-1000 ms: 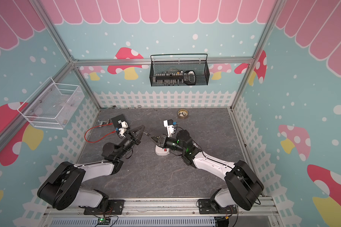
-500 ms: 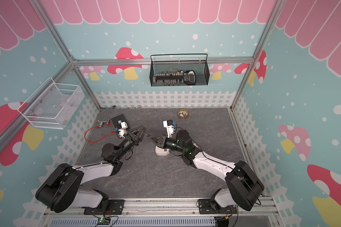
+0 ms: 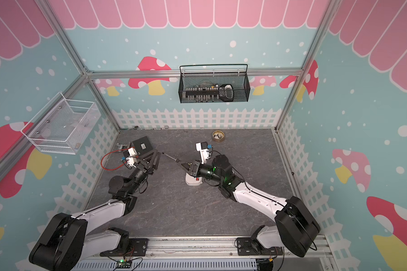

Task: Remove the battery from the alarm
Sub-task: Pick up the screwdriver from the center of the board.

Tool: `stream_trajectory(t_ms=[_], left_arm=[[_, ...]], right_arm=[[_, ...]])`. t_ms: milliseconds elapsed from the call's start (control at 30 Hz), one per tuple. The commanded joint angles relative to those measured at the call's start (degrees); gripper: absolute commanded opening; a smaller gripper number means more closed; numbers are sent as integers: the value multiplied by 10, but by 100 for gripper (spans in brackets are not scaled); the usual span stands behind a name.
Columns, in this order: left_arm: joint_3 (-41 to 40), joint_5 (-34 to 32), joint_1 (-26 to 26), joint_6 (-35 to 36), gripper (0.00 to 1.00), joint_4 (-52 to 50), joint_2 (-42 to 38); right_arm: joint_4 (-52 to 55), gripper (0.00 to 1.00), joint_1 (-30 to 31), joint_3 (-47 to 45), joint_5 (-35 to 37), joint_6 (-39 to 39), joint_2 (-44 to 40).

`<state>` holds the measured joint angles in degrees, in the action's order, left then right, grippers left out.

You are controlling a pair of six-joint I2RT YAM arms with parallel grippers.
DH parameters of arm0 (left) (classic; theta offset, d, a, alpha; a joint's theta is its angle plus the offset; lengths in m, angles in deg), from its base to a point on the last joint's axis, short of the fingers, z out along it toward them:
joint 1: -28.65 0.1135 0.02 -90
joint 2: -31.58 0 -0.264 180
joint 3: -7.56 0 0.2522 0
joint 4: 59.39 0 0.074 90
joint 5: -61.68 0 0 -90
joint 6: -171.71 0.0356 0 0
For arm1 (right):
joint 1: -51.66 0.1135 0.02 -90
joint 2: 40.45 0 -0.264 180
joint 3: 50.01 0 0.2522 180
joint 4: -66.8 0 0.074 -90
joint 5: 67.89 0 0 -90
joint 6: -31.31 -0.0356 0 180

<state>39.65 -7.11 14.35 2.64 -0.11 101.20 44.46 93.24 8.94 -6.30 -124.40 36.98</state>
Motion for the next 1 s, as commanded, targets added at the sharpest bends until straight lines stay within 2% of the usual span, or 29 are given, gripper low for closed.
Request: stream_trajectory(t_ms=[0, 100, 433, 500, 633, 700, 733, 767, 833, 867, 900, 967], left_arm=[[-3, 11, 5, 13, 59, -7, -2], [1, 22, 3, 6, 54, 10, 11], [23, 28, -23, -8, 51, 48, 50], [30, 31, -27, -5, 48, 44, 51], [29, 32, -29, -5, 34, 46, 58], [27, 34, -29, -6, 32, 47, 61], [26, 34, -29, -5, 34, 46, 62], [25, 35, -28, -4, 40, 45, 62], [25, 44, -22, 7, 63, 23, 55], [30, 49, -18, 19, 69, -6, 46], [40, 55, -12, 47, 77, -56, 31], [80, 57, -11, 125, 82, -223, 3]], right_arm=[[-8, 0, -3, 2, -16, -11, -5], [-8, 0, -4, 3, -17, -12, -4], [-24, 0, -3, 10, -28, -15, 25], [-28, 0, -3, 11, -30, -15, 29], [-32, 0, -3, 14, -32, -15, 32], [-28, 0, -3, 14, -31, -12, 31], [-21, 0, -3, 14, -26, -8, 27], [-9, 0, -3, 15, -22, -1, 22], [56, 0, -7, 24, 5, 35, 0], [106, 0, -10, 34, 26, 60, -14], [163, 0, -15, 47, 54, 87, -32], [261, 0, -29, 69, 112, 131, -66]])
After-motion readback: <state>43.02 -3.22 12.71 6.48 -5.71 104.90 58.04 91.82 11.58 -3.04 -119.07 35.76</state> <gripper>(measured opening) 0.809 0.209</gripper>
